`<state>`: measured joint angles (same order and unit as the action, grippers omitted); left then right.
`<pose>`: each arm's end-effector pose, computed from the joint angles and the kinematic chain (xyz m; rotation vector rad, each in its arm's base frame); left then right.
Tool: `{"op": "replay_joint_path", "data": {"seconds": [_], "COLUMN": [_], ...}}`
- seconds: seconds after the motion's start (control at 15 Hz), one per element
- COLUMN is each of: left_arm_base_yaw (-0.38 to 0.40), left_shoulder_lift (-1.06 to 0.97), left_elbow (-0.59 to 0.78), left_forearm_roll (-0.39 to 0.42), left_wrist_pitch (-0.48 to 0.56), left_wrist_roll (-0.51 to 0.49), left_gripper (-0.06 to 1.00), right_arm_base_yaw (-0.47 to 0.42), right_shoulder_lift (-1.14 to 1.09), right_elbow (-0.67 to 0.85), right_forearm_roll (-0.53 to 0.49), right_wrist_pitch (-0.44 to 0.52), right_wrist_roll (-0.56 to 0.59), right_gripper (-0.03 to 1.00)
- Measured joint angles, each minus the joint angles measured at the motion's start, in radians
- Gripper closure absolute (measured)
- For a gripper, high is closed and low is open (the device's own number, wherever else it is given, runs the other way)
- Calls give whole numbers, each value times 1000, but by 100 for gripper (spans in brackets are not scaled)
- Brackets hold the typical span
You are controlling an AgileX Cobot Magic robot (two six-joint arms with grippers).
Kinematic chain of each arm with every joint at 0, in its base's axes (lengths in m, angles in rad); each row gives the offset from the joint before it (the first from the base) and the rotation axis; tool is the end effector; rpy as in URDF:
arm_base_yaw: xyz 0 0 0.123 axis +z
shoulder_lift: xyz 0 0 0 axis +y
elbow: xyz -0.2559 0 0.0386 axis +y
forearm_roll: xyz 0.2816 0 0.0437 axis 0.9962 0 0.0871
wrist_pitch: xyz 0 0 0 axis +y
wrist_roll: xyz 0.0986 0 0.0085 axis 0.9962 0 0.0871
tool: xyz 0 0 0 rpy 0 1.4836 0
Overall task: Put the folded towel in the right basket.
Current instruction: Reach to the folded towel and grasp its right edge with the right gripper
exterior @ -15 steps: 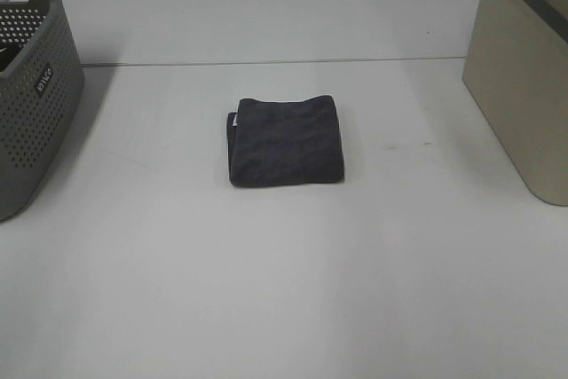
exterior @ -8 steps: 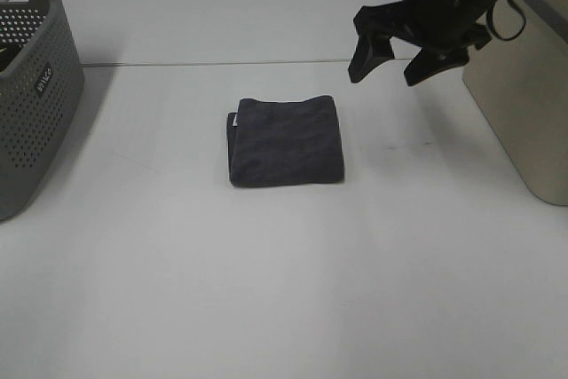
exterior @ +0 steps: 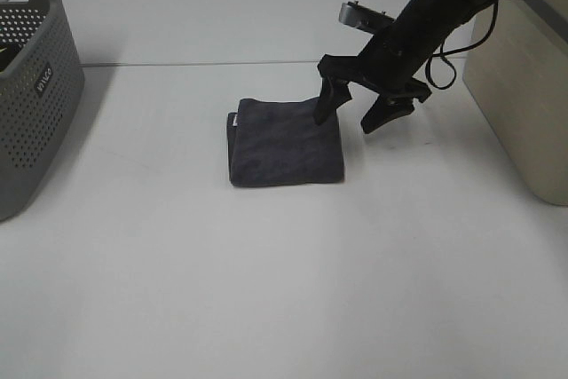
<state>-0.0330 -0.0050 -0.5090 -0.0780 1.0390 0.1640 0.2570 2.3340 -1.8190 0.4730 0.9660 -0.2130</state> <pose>0.0568 -0.0085 0.2950 0.2005 1.9962 -0.0090 0.4668 0.1611 0.0913 -0.3377 2.8949 0.6144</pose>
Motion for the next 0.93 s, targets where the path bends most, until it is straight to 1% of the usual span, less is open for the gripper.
{"op": "replay_joint_path", "data": {"seconds": [0.13,0.27,0.47,0.6,0.73,0.93], "left_arm_base_yaw": [0,0,0,0,0,0], "left_shoulder_lift": [0,0,0,0,0,0], "left_elbow": [0,0,0,0,0,0], "left_forearm_roll": [0,0,0,0,0,0], "left_wrist_pitch": [0,0,0,0,0,0], "left_wrist_roll": [0,0,0,0,0,0], "left_gripper": [-4,-4,-4,-4,-4,-4], "right_arm_base_yaw": [0,0,0,0,0,0], "right_shoulder_lift": [78,121,133,135,135,135], "right_elbow": [-94,-134,-138,-138,-138,-138], "right_forearm_roll": [2,4,47,53,29,-10], "right_wrist_pitch": [62,71,31,1,-16,-16], "right_wrist_roll": [0,0,-2,-9,-8,6], "right_gripper": [20,20,22,24,24,24]}}
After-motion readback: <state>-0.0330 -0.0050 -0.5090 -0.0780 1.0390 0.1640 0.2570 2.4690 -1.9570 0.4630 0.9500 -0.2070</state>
